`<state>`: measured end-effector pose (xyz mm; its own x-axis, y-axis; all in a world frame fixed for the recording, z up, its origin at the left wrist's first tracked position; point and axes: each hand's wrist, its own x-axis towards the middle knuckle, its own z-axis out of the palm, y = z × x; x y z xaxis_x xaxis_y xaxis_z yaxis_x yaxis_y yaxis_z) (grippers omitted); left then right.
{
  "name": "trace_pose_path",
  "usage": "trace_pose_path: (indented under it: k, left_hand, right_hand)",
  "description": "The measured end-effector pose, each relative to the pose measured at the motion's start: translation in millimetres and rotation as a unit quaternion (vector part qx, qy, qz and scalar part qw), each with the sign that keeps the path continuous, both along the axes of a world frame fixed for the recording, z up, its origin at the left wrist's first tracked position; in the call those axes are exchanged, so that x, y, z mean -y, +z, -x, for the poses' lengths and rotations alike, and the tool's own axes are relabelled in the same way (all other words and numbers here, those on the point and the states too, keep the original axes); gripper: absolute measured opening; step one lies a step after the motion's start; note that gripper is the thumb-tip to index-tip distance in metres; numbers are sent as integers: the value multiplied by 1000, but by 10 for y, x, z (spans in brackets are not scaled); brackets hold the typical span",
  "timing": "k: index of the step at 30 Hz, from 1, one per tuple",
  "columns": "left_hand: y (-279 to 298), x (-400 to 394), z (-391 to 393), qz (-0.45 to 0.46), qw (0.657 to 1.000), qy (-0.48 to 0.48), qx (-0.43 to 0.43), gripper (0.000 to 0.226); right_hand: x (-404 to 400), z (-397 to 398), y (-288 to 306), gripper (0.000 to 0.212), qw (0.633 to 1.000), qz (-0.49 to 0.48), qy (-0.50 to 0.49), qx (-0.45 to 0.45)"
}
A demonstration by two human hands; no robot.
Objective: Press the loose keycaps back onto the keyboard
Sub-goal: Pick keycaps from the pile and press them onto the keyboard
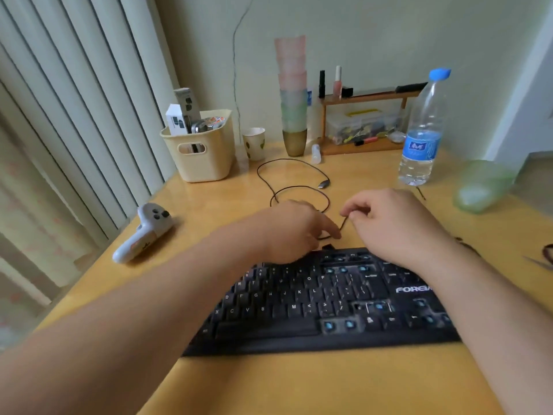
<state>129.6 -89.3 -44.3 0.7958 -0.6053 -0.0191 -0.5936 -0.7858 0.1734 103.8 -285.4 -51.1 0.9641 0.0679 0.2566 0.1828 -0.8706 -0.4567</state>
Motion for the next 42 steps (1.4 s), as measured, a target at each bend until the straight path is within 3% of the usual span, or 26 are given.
trace_pose_path:
  k: [11, 14, 16, 18, 20, 27, 35, 42]
  left_hand:
    - [-49, 107, -176, -72, 997, 21, 7, 21]
    - [-4, -50, -123, 1, 998, 62, 6, 24]
    - [60, -155, -17, 122, 989, 85, -14, 18]
    - [131, -229, 131, 294, 948, 94, -71, 13]
    - [174, -262, 251, 373, 919, 94, -86, 11]
    - [-4, -215, 437, 441, 877, 106, -161, 27]
    - [-40, -290, 416, 502, 821, 126, -241, 34]
    - [-66, -254, 434, 495, 827, 97, -246, 33]
  right_hand:
    - [45, -10, -40, 27, 998, -45, 38, 11]
    - [13, -2, -40, 24, 996, -74, 48, 11]
    - [-32, 8, -33, 22, 987, -136, 87, 19]
    - [-94, 29, -35, 30, 969, -201, 139, 42]
    - [-157, 51, -39, 35, 954, -235, 169, 78]
    - [-247, 59, -133, 38, 944, -204, 190, 178]
    - [-247, 60, -167, 39, 940, -199, 208, 180]
    - [-235, 81, -152, 36, 929, -217, 227, 194]
